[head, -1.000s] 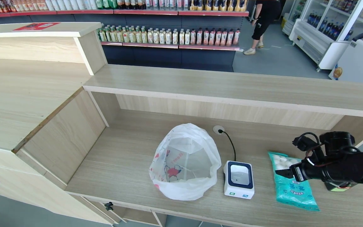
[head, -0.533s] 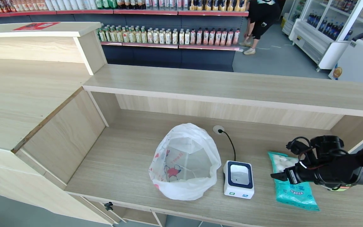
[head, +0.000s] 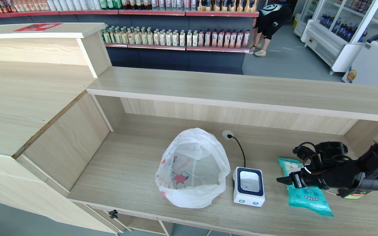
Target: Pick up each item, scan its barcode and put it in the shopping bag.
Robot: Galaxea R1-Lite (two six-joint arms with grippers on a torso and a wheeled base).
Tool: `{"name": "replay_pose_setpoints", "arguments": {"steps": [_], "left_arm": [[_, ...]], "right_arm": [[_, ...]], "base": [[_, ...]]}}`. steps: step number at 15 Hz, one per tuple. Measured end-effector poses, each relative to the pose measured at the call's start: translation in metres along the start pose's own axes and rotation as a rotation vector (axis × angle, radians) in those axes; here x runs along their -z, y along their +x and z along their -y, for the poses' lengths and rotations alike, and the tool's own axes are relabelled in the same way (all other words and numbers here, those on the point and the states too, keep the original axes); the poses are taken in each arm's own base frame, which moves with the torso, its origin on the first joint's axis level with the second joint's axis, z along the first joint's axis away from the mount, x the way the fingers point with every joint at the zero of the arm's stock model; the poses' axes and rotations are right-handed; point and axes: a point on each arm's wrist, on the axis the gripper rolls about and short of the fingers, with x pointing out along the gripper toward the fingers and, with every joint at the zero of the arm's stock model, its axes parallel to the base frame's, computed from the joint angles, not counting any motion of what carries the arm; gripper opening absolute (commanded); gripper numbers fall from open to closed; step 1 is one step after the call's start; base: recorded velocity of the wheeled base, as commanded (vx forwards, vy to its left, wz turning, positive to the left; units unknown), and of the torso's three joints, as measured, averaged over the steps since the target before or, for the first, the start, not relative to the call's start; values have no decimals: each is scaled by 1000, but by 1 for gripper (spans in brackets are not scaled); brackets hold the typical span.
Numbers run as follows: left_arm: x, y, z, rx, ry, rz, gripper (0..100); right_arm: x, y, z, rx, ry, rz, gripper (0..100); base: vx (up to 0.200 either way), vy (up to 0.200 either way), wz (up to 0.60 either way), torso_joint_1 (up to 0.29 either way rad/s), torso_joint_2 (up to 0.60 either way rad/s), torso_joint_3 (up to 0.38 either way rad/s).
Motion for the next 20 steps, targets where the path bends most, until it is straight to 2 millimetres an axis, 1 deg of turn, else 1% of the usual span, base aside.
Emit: {"name": "replay_pose_setpoints", "arguments": {"steps": [2,4,6,8,9,10,12,15,17,20], "left_arm": [[0,0,0,0,0,0,100],[0,0,0,0,0,0,100],[0,0,0,0,0,0,100],[0,0,0,0,0,0,100],[0,0,0,1,0,0,100],[0,0,0,0,0,0,100],[0,0,0,0,0,0,100],[0,0,0,0,0,0,100],[0,0,0,0,0,0,100],[0,0,0,0,0,0,100]], "right_arm": [[-1,-1,-1,-1,-7,3,100],[-7,-14,-7,-8,-22,24,100],[-15,-36,-14,-4,-42,65,100],[-16,-62,-18,13,-71,103,100],[-13,-72,-14,36,-68,120,100],[-8,-78,-9,57,-54,122,100],[1,-78,1,85,-26,110,100],[13,-64,17,162,16,54,100],[19,-54,21,174,30,23,100],[26,-46,27,204,49,-13,100]], "base": [[0,0,0,0,0,0],[0,0,0,0,0,0],[0,0,0,0,0,0],[0,0,0,0,0,0],[0,0,0,0,0,0],[0,0,0,0,0,0],[0,0,0,0,0,0],[0,0,0,0,0,0],[0,0,0,0,0,0],[0,0,0,0,0,0]]}}
